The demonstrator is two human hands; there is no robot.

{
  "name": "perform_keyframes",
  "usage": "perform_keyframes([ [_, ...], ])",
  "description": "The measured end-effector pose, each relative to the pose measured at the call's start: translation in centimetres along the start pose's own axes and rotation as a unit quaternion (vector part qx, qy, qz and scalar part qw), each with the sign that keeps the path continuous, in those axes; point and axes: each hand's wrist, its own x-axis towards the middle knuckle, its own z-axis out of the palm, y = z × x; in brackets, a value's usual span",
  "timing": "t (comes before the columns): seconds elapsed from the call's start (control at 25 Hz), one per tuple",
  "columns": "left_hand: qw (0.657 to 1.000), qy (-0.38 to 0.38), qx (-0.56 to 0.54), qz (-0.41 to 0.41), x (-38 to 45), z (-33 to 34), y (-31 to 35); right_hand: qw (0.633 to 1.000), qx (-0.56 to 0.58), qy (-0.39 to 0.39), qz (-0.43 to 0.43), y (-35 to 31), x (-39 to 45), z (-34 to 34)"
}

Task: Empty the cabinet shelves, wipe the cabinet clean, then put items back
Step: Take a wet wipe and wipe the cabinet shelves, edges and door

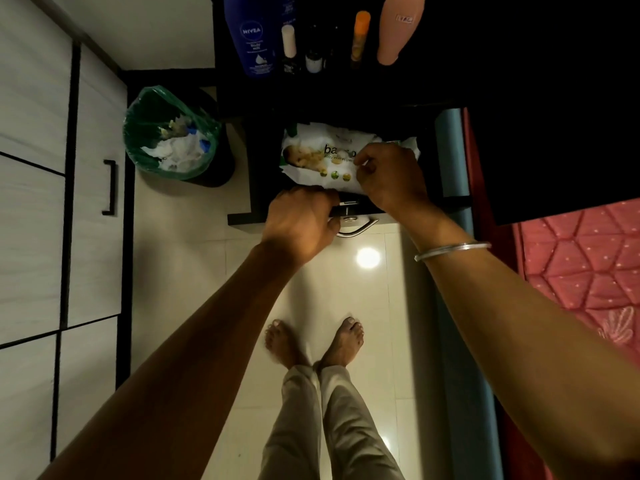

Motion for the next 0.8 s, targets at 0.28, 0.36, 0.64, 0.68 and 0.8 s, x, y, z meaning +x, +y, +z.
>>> perform_keyframes([
  [0.28, 0.976, -0.054, -0.194, -0.080, 1.6, 0.4, -2.3, 0.998, -0.061, 0.022, 0.021, -1.0, 3.5, 3.3],
  [0.36, 0.973, -0.027, -0.200, -0.116, 2.5, 0.9, -3.0, 0.995, -0.089, 0.029, 0.039, -1.0, 4.1, 4.0],
  [0.64, 0.973, -0.016, -0.191, -0.128, 4.0, 1.1, -3.4, 0.977, -0.205, 0.023, 0.060, -1.0, 4.1, 4.3],
  [0.68, 0.976, -0.038, -0.169, -0.130, 4.0, 1.3, -3.3, 0.973, -0.223, 0.008, 0.054, -1.0, 3.9, 4.3],
  [0.8, 0.983, -0.107, -0.089, -0.120, 4.2, 1.7, -3.1, 0.984, -0.162, -0.036, 0.059, -0.7, 4.1, 4.8],
])
